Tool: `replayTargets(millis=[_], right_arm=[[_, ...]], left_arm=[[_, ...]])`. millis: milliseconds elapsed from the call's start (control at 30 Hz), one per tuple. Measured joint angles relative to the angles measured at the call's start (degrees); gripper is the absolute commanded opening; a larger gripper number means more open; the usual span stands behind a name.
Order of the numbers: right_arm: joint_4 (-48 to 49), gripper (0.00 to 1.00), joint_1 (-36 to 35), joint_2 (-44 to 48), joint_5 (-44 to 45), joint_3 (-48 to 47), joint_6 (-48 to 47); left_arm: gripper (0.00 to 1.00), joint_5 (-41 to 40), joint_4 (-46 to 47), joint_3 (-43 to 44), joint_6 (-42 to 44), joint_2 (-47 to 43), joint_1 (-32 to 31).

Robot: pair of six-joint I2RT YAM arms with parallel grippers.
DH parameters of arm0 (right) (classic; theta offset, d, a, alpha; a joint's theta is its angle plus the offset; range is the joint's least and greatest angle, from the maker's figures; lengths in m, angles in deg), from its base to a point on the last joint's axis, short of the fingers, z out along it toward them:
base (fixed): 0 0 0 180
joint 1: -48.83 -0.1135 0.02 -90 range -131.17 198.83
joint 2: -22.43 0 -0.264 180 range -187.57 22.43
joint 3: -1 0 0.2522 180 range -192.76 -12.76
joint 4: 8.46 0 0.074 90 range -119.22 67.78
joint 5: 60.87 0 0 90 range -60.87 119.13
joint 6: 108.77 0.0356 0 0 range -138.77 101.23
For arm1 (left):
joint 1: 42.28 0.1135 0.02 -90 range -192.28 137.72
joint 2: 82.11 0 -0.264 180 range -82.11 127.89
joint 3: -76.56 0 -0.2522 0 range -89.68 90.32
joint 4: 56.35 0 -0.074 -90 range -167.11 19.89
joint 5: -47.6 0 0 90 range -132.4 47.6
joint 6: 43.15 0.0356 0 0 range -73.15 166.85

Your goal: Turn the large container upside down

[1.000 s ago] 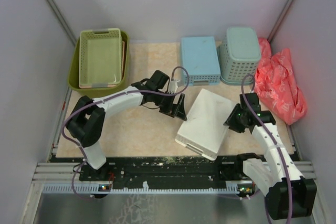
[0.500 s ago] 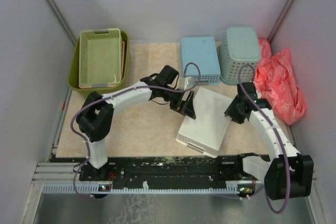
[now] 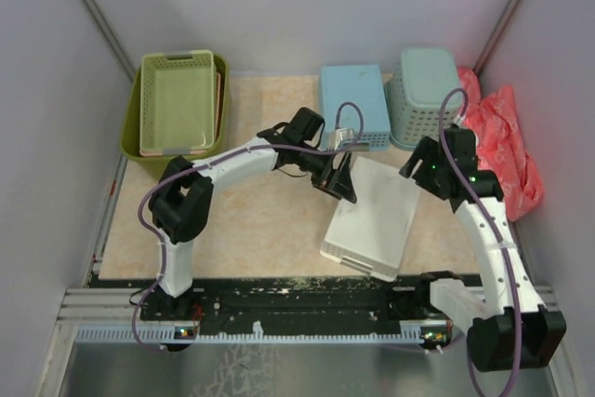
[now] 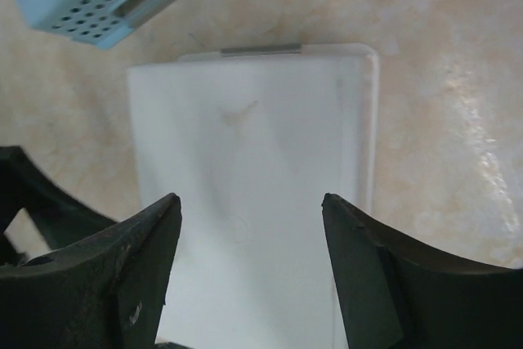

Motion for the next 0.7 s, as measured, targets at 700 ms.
replayTargets(millis=[700], right_arm=[[16.4, 0.74, -34.3, -9.7, -12.0, 5.1, 9.6]], left_arm=[[1.00, -31.1, -13.7, 4.8, 1.7, -28.5, 18.4]])
